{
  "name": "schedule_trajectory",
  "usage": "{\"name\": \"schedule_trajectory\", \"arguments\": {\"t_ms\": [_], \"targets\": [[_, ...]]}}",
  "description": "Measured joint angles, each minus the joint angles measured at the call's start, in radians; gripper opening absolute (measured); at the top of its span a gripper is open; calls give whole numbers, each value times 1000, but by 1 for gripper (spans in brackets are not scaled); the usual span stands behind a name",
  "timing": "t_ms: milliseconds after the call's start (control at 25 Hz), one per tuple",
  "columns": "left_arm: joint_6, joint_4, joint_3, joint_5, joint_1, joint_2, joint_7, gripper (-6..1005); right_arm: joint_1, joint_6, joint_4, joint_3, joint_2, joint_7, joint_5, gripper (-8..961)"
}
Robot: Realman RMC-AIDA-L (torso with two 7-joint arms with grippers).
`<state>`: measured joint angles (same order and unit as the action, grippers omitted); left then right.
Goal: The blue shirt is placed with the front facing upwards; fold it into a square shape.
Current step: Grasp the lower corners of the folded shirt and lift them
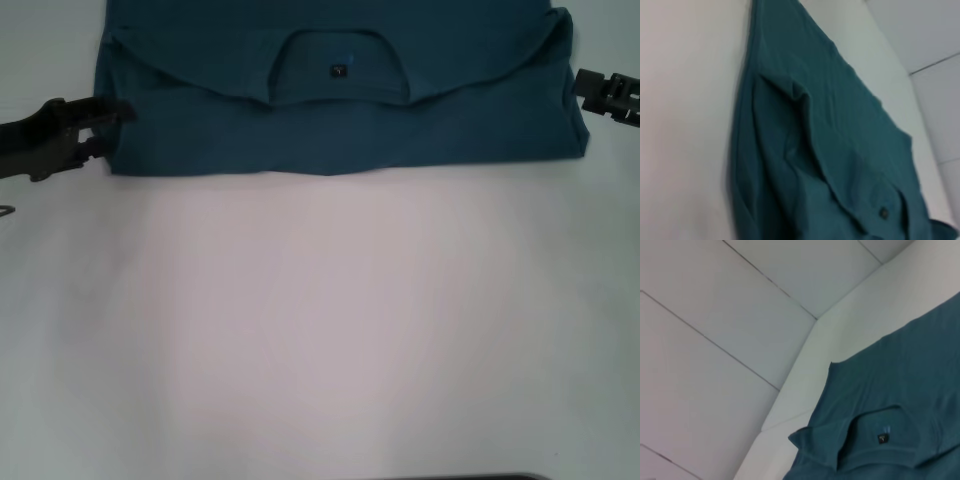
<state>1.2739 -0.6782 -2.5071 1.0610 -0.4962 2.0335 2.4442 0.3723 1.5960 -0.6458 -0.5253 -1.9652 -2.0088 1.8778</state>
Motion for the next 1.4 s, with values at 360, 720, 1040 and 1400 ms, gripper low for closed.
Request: {"name": "schedule_trajectory", "arguments": {"t_ms": [360, 720, 1040, 1400], "targets": [[-126, -1, 71, -31, -27, -1, -72, 717, -4, -1, 0, 5, 0, 13, 7, 841], [-213, 33, 158, -38, -50, 9, -72, 716, -7, 4, 0, 7, 1, 13, 6, 841], [-237, 41, 182, -56, -58, 12, -72, 706, -11, 5, 0, 7, 0, 13, 6, 840], [-233, 36, 230, -58, -81, 22, -23, 675, -14, 7, 0, 7, 0, 12, 3, 840]]}}
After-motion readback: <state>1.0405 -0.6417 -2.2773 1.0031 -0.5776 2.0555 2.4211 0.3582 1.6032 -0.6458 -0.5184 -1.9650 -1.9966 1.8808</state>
